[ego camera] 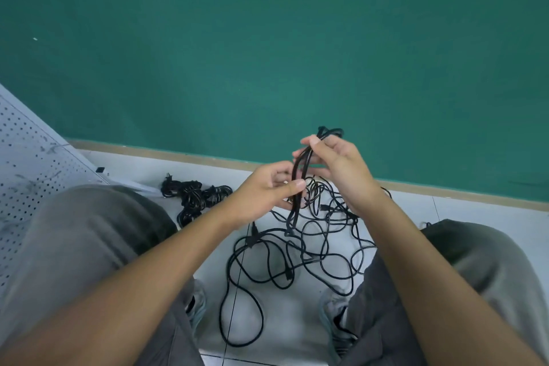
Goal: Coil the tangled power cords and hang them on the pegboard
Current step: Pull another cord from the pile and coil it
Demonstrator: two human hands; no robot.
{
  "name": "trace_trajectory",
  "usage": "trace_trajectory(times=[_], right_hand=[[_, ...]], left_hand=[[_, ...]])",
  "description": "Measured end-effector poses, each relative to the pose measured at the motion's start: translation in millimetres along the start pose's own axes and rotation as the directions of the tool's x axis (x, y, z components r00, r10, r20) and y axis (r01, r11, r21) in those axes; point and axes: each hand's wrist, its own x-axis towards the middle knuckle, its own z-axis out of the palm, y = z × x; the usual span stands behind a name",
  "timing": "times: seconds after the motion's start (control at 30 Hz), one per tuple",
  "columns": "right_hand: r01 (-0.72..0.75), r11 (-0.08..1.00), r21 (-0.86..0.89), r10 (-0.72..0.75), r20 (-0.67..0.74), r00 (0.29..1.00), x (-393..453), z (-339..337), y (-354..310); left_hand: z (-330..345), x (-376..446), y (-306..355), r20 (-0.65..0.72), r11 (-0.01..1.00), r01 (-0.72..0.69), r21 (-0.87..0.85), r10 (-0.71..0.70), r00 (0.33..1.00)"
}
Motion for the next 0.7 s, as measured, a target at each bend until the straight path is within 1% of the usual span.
trace_trajectory(times=[0.07, 0.13, 0.23, 0.3, 0.33, 0.4, 0.47, 0.57, 0.63, 0.7], right_hand=[[0.002, 0.993, -0.117, 0.001, 0.019, 1.000, -1, 2, 4], [-0.003, 0.982, -0.187, 0.020, 0.088, 0.996, -7, 8, 10], [-0.051, 0.988, -0.145, 0.082, 0.212, 0.974, -15, 23, 24], [-0.083, 0.990, -0.117, 0.116, 0.319, 0.941, -19, 35, 32], [-0.099, 0.988, -0.121, 0.137, 0.364, 0.921, -21, 42, 35], [-0.092, 0.982, -0.167, 0.154, 0.404, 0.902, -24, 55, 42], [-0.029, 0.970, -0.243, 0.125, 0.390, 0.912, -24, 64, 48], [0.057, 0.942, -0.329, 0.047, 0.301, 0.953, -19, 67, 52], [0.074, 0.939, -0.335, 0.011, 0.247, 0.969, -18, 64, 50], [0.091, 0.950, -0.298, -0.022, 0.226, 0.974, -18, 58, 41]], left_hand=[[-8, -3, 10, -0.054, 0.999, -0.033, -0.001, 0.033, 0.998], [-18, -6, 20, -0.118, 0.998, -0.058, -0.003, 0.058, 0.991], [-31, -8, 28, -0.179, 0.996, -0.078, -0.030, 0.072, 0.981], [-39, -5, 30, -0.244, 0.995, -0.094, -0.043, 0.081, 0.966], [-43, -4, 30, -0.283, 0.993, -0.103, -0.053, 0.084, 0.955], [-51, 0, 30, -0.350, 0.991, -0.112, -0.068, 0.081, 0.933], [-57, 3, 28, -0.394, 0.994, -0.096, -0.056, 0.066, 0.917], [-63, 7, 25, -0.438, 0.997, -0.064, -0.045, 0.038, 0.898], [-64, 10, 23, -0.436, 0.998, -0.048, -0.037, 0.027, 0.899], [-61, 13, 19, -0.407, 1.000, -0.023, 0.003, 0.022, 0.913]])
